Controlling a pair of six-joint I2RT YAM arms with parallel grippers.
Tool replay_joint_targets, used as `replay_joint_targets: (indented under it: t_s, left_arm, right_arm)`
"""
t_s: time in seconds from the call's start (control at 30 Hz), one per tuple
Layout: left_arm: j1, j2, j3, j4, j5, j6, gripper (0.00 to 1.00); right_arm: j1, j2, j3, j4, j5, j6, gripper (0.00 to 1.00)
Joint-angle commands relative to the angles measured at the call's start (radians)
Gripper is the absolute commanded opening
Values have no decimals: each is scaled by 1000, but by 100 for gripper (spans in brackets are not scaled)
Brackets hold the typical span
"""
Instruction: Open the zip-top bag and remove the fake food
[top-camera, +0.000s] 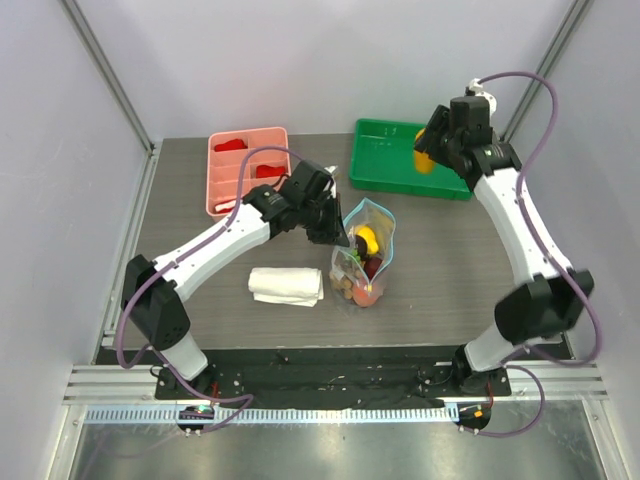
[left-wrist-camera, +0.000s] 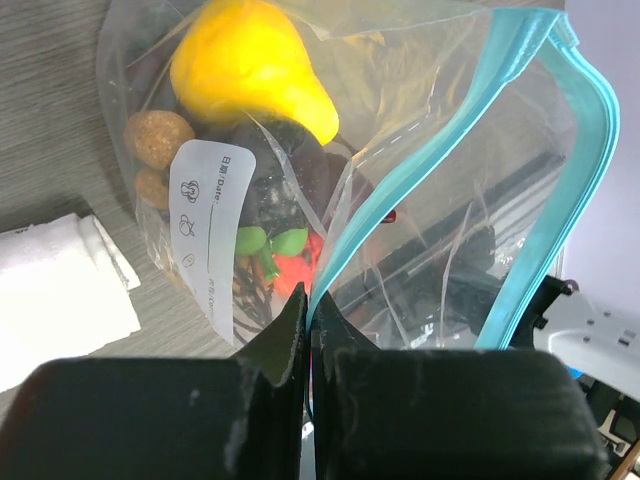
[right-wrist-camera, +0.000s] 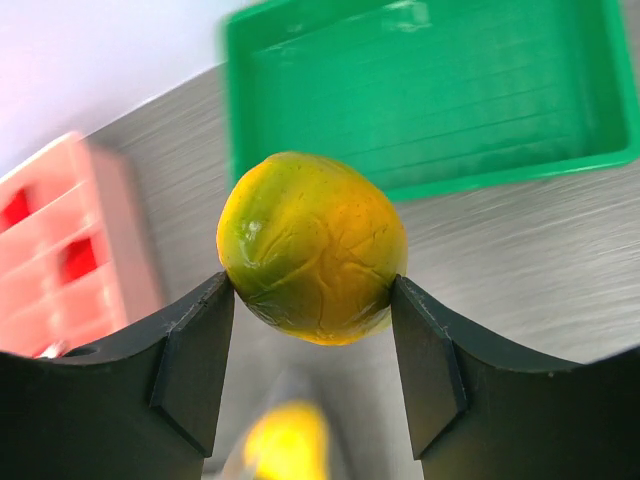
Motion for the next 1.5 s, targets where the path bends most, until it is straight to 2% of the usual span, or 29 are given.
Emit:
replay_joint_targets:
  t_s: [0.0,0.17,0.37,0.47,0.53,0.73,0.77,0.8,0.87,0.93,1.07,1.23,1.4,1.47]
  left_arm:
    - [4,-19,-15,48,40,38,0]
    - [4,-21,-19,46,26,55,0]
    - [4,-3,-32,92,61,38,0]
    - [6,7,-25,88,58,43,0]
    - [6,8,-22,82,58,55,0]
    - [6,19,-8,74,54,52,0]
    - [6,20,-5,68,48,54,0]
    - [6,20,0,63,34,54,0]
    - [6,19,3,54,21,58,0]
    - [4,17,9,46,9,63,0]
    - [6,4,5,48,-18,66,0]
    - [4,-10,6,65,-28,72,0]
    - [4,-15,3,83,-34,61,0]
    - [4,-18,9,82,-34,60,0]
  right_arm:
    - [-111,200,93,34,14,37,1]
    - [-205,421,287,-33,100,5,1]
    - [-260,631,425,-7,136,-127,1]
    - [-275,751,515,-41,123,-176,3]
    - [-280,808,569,-49,140,-197,8]
    - [-308,891,673,-58,90,-196,40]
    - [-309,903,689,-84,93,-182,51]
    - [-309,905,722,-98,94,-174,69]
    - [-309,899,761,-159,102,-148,95]
    - [-306,871,798,-193,78,-104,99]
    - [-274,744,772,-349,77,3,100]
    - [-162,404,447,-368,-5,30,99]
    - [28,98,180,-331,-135,-19,75]
    - [76,-20,128,-339,-145,10,55]
